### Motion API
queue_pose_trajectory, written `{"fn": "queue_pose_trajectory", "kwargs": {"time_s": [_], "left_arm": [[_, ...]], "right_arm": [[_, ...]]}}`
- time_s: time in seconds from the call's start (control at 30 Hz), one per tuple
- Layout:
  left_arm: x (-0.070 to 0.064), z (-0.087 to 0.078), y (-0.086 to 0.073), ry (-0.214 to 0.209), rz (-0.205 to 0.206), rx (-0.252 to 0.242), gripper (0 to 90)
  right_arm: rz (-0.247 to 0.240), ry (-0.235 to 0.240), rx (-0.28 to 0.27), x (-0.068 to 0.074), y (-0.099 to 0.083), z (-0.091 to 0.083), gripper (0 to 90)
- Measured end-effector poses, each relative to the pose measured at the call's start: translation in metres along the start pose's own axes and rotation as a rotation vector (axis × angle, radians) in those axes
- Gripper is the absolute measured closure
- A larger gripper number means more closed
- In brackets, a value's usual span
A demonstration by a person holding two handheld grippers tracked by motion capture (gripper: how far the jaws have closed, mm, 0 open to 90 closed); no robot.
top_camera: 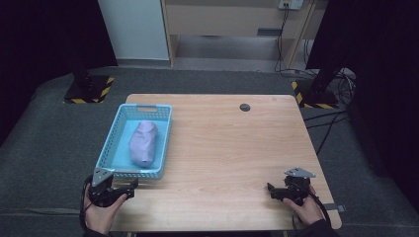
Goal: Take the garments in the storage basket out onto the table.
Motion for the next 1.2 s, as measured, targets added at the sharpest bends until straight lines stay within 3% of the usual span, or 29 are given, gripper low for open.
{"fn": "queue_pose_trajectory", "kwargs": {"time_s": [0.77, 1.2], "left_arm": [[0.001, -0.007, 0.03, -0.009, -0.02, -0.07, 4.7], [0.002, 0.001, 0.047, 0.0, -0.019, -0.073, 4.1]], "right_arm": [[0.0, 0.0, 0.0, 0.0, 0.0, 0.0, 0.6], [0.0, 0.0, 0.0, 0.0, 0.0, 0.0, 0.5]]}}
Point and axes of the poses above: each handheld gripper's, and its own axes: z roughly forward along the jaws, y roughly out of its top, x roughly to its left, the point moved 10 cm from there along z, roughly forward along the jaws, and after that the axes turned 10 degrees about y, right-handed, at the moved point
